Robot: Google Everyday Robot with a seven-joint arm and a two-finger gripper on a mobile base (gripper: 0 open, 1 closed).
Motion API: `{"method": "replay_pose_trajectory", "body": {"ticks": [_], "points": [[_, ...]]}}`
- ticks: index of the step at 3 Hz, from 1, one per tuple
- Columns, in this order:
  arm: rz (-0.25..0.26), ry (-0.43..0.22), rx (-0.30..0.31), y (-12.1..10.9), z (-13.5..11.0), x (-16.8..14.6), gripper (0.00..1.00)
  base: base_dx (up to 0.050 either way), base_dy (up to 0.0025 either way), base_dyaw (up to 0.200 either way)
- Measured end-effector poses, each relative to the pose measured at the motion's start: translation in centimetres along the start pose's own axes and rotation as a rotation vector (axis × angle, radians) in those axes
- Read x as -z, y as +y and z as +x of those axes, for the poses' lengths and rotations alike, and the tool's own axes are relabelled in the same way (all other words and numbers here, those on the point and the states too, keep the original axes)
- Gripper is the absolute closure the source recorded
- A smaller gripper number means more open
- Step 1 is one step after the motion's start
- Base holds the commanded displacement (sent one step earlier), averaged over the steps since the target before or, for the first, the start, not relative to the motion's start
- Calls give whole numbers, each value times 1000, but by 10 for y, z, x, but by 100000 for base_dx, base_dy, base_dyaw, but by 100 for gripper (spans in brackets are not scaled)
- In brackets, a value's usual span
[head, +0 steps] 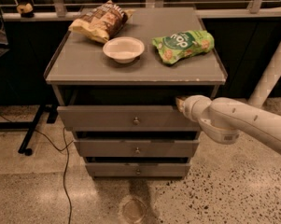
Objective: Open top drawer
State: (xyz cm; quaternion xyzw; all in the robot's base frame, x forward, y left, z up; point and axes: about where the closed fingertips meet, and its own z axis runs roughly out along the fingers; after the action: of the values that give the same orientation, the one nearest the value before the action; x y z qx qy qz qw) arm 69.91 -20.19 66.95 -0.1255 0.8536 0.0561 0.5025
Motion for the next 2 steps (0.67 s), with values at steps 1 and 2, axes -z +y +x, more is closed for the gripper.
{"method": "replay_pose_trajectory", "body": {"ticks": [1, 2], "points": [[0, 0, 0, 0, -3, 2, 100, 0, 0, 0], [4, 20, -14, -1, 1, 7, 100, 0, 0, 0]]}}
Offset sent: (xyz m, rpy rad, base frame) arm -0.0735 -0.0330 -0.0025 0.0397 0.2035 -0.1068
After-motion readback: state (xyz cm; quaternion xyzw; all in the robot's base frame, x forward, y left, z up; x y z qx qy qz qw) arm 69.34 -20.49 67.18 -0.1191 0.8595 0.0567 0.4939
